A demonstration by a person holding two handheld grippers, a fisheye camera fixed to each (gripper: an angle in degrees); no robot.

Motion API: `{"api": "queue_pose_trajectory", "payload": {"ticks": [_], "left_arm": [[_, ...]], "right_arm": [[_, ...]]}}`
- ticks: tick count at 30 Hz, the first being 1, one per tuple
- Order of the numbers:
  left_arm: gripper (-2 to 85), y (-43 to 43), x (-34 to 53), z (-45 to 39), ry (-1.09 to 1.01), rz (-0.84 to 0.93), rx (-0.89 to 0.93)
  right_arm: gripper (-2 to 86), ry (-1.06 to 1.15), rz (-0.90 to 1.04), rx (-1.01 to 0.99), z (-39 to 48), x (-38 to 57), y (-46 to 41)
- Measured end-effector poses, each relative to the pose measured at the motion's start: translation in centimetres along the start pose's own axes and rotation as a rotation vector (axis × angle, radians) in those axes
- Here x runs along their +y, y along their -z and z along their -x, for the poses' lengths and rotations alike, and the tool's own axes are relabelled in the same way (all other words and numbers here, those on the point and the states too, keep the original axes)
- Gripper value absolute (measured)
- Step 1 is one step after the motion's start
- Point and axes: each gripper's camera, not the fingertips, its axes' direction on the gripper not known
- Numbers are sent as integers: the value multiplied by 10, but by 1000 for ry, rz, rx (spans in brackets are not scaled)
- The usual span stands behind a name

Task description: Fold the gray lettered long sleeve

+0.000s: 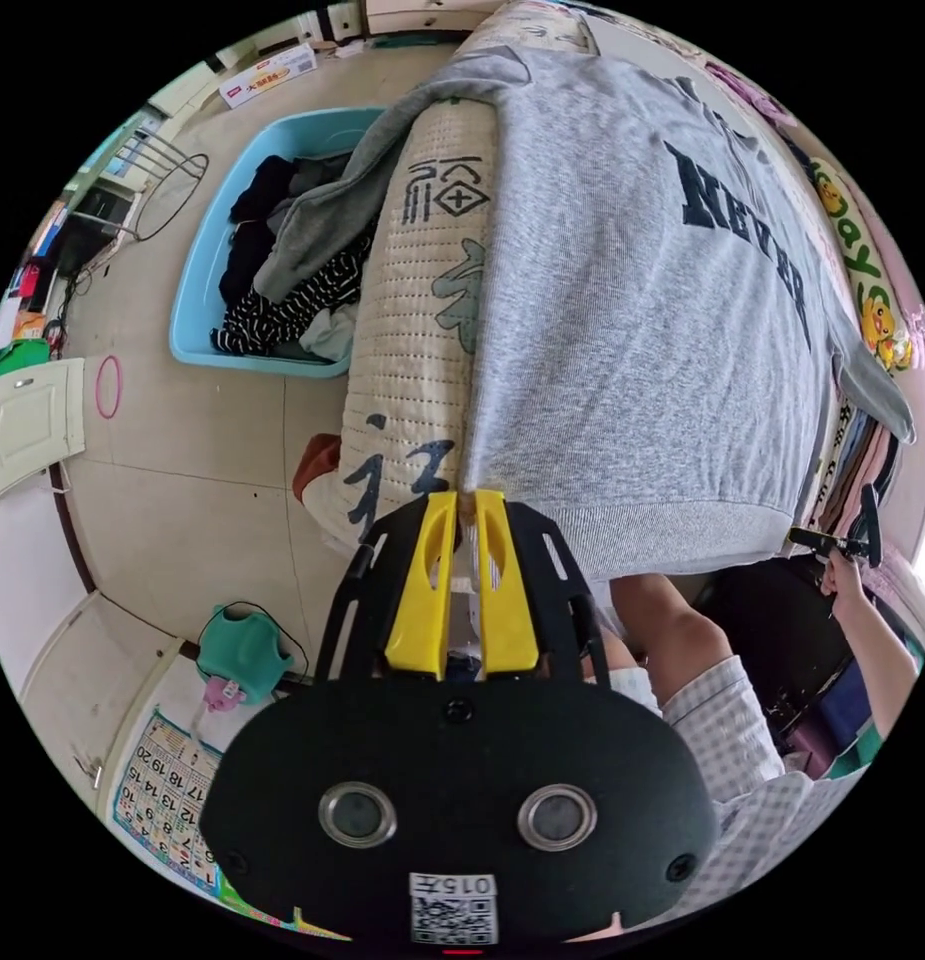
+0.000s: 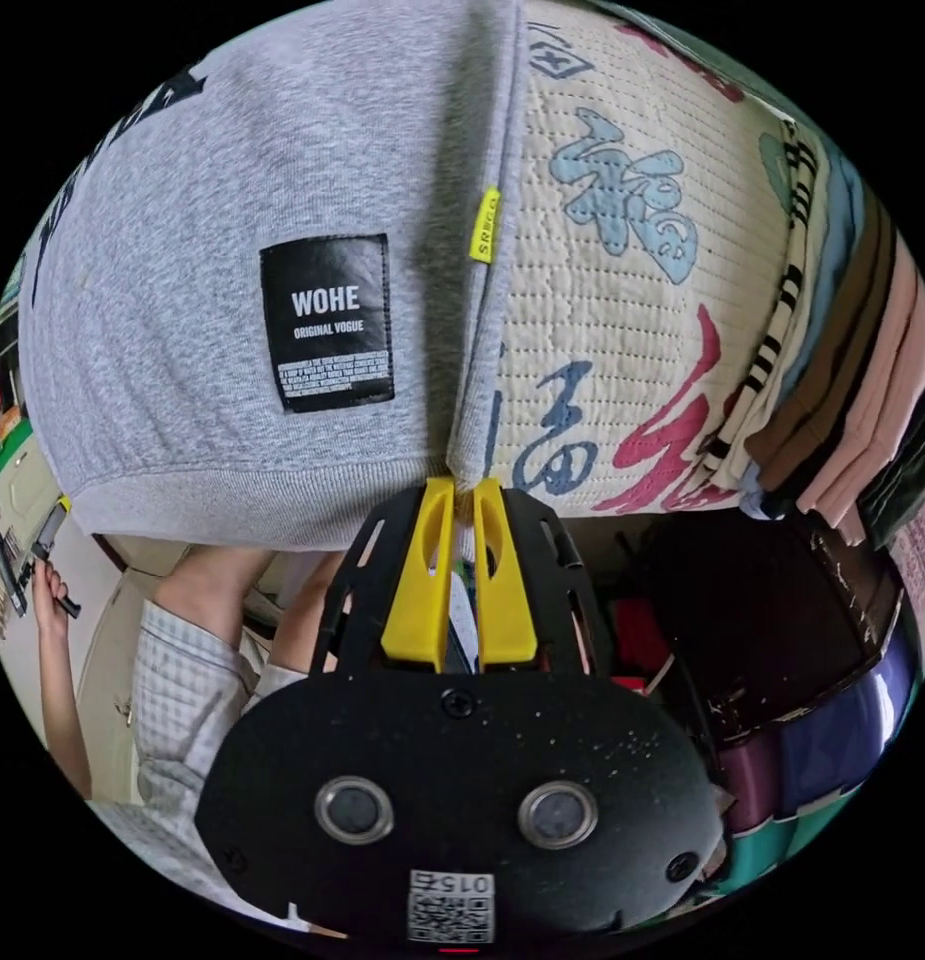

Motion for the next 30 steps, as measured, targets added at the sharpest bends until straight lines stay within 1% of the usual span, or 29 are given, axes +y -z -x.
{"api": "queue_pose_trajectory", "payload": {"ticks": [4,7,9,10,12,15,17,18,20,21,23,25,26,27,28,29,30], "left_arm": [[74,-4,14,1,74,-8,102],[69,-4,27,-2,134,-5,148],[59,2,38,-6,192,-46,159],[57,11,44,-13,198,-101,216],[53,24,49,-35,170,-163,213],[46,40,42,-102,40,-219,234],[36,38,34,-180,-81,-252,302],[34,35,31,-202,-117,-252,315],[30,8,21,-297,-240,-188,339],[29,0,19,-320,-266,-168,327],[30,-35,16,-399,-353,-90,214],[31,-60,17,-444,-406,-29,122],[31,-76,18,-467,-427,21,52],[31,-84,18,-476,-433,48,13],[30,-94,20,-491,-439,73,-72],[32,-96,24,-505,-485,62,-119],[32,-97,24,-510,-495,67,-134]], "right_arm": [[65,-98,-22,-113,-42,23,-13],[67,-156,-45,-219,-77,41,-29],[76,-177,-53,-272,-98,50,-40],[83,-182,-57,-294,-111,57,-47],[93,-181,-65,-327,-132,66,-58],[95,-170,-76,-394,-171,82,-76],[88,-155,-86,-405,-197,94,-85],[79,-164,-89,-393,-218,103,-91],[71,-162,-118,-382,-253,119,-94],[69,-162,-165,-393,-279,131,-89],[68,-143,-289,-449,-324,150,-68],[66,-108,-463,-436,-390,171,-28],[66,-99,-501,-424,-406,175,-18],[64,-84,-563,-400,-439,180,0],[64,-78,-617,-381,-472,184,14],[64,-76,-644,-376,-487,186,20],[64,-71,-695,-383,-517,188,29]]}}
